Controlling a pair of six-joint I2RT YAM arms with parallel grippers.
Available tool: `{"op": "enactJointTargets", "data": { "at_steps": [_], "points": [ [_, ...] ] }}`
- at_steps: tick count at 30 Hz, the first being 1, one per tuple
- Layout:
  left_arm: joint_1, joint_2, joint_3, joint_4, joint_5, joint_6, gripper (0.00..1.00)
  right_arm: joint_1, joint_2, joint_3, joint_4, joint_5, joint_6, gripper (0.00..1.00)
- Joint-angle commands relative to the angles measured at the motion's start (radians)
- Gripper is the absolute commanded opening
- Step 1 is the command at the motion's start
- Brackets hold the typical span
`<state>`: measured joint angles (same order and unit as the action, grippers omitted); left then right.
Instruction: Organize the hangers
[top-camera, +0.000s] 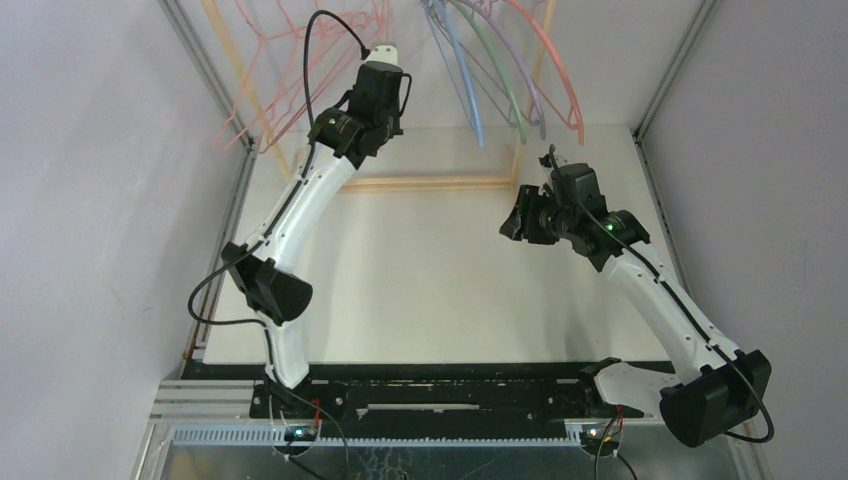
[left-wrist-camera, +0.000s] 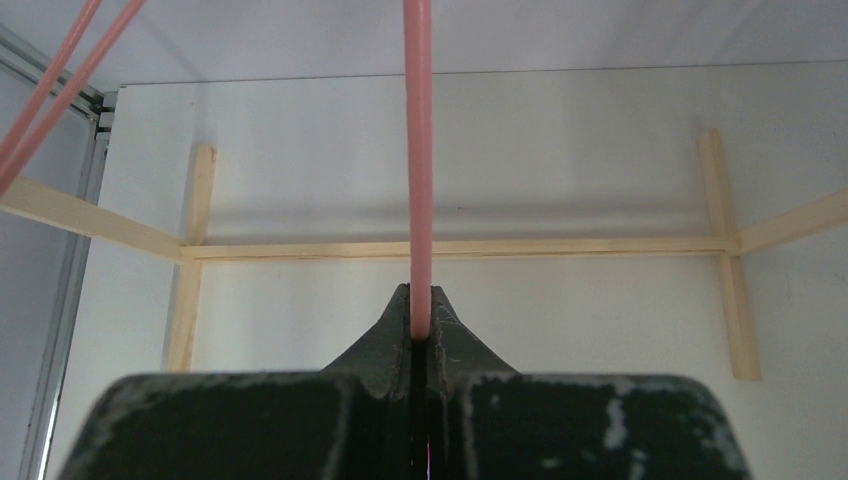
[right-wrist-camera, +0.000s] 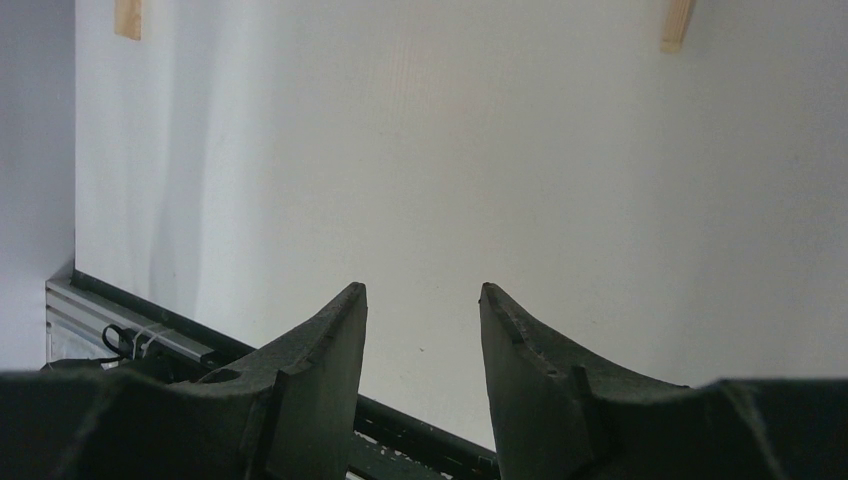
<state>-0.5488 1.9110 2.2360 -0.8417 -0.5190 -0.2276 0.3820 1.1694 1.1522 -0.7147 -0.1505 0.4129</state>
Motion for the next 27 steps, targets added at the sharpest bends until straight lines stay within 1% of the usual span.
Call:
{"op": "enactJointTargets", "data": {
  "at_steps": [1,5,9,10,11,12,13,14,15,16,17,18,19,23,27],
  "points": [
    [0.013,-0.018,-0.023,0.059,0.031,0.001,0.0,-0.011,0.002,-0.002,0.021,-0.01,-0.014,0.54],
    [0.023,-0.025,-0.069,0.061,0.047,-0.006,0.0,-0.012,0.005,-0.002,0.023,-0.015,-0.014,0.53],
    [0.032,-0.078,-0.192,0.089,0.061,-0.025,0.0,-0.012,0.004,-0.002,0.024,-0.012,-0.016,0.54],
    [0.034,-0.099,-0.233,0.1,0.066,-0.033,0.05,-0.012,0.002,-0.002,0.024,-0.009,-0.015,0.55],
    [0.037,-0.123,-0.273,0.114,0.069,-0.035,0.09,-0.013,0.001,-0.002,0.024,-0.007,-0.017,0.58],
    [0.04,-0.157,-0.312,0.132,0.071,-0.034,0.19,-0.012,-0.001,-0.001,0.027,-0.005,-0.018,0.7],
    [0.043,-0.185,-0.352,0.149,0.077,-0.033,0.28,-0.012,-0.003,0.0,0.028,-0.004,-0.022,0.8],
    [0.047,-0.21,-0.387,0.164,0.08,-0.03,0.34,-0.012,-0.005,-0.001,0.029,-0.002,-0.024,0.93],
    [0.052,-0.237,-0.418,0.178,0.088,-0.026,0.42,-0.012,-0.005,-0.001,0.029,-0.003,-0.026,0.99],
    [0.054,-0.263,-0.449,0.196,0.103,-0.018,0.52,-0.012,-0.006,-0.001,0.03,-0.003,-0.03,1.0],
    [0.057,-0.288,-0.479,0.209,0.104,-0.016,0.83,-0.012,-0.008,-0.001,0.032,-0.008,-0.035,1.0],
    [0.058,-0.31,-0.5,0.217,0.107,-0.014,0.97,-0.011,-0.009,0.0,0.036,-0.009,-0.041,1.0],
    [0.058,-0.33,-0.518,0.222,0.117,-0.009,0.99,-0.01,-0.012,0.0,0.038,-0.007,-0.045,1.0],
    [0.058,-0.413,-0.599,0.23,0.151,-0.025,1.0,-0.002,-0.027,-0.007,0.048,0.016,-0.071,1.0],
    [0.058,-0.518,-0.761,0.28,0.209,-0.079,0.99,0.009,-0.068,-0.065,0.085,0.067,-0.062,1.0]
  ]
}}
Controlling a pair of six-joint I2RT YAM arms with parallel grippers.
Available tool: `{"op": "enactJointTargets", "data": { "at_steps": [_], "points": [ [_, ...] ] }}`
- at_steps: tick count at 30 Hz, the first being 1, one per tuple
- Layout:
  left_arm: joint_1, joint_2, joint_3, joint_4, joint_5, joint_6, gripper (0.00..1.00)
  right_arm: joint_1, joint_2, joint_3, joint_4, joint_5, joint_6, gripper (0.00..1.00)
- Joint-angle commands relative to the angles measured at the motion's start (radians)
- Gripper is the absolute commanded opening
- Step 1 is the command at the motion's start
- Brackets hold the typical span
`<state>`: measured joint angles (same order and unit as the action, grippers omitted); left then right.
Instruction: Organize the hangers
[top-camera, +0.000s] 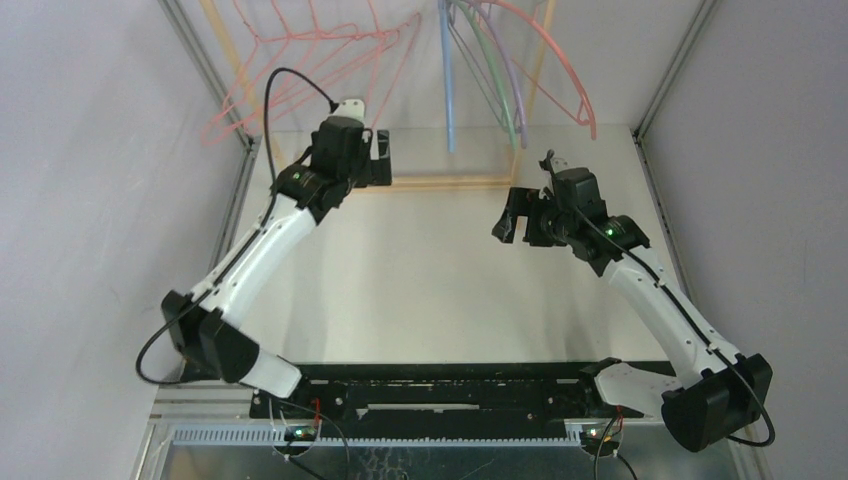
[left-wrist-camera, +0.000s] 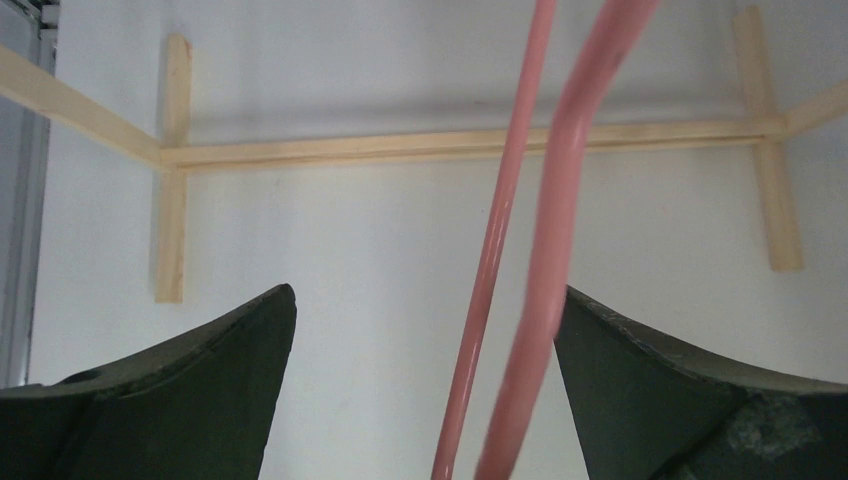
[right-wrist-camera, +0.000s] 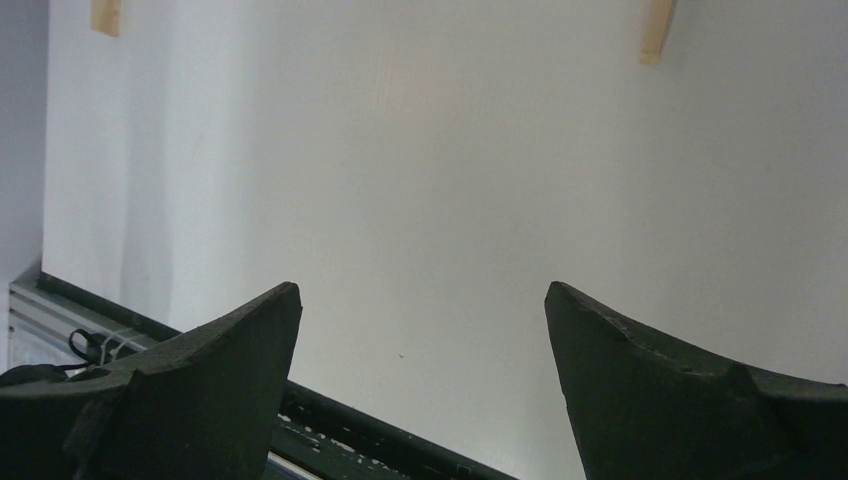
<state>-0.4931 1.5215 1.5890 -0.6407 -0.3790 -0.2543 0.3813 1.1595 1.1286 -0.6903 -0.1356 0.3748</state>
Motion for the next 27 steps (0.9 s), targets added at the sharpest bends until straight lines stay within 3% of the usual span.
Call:
{"op": "enactJointTargets", "data": {
  "at_steps": [1,6,13,27],
  "points": [
    [0.002,-0.155,-0.159,0.09,0.077,-0.069,1.0,0.015,-0.071,-0.056,0.07,0.062,-0.025,1.0],
    [0.002,-0.303,-0.4,0.148,0.114,-0.135,1.0,0.048,-0.111,-0.11,0.105,0.132,-0.002,1.0],
    [0.002,-0.44,-0.572,0.165,0.143,-0.173,1.0,0.048,-0.077,-0.135,0.094,0.14,0.01,1.0],
    [0.002,-0.512,-0.67,0.168,0.12,-0.199,1.0,0.048,-0.069,-0.199,0.153,0.151,-0.017,1.0]
  ]
}}
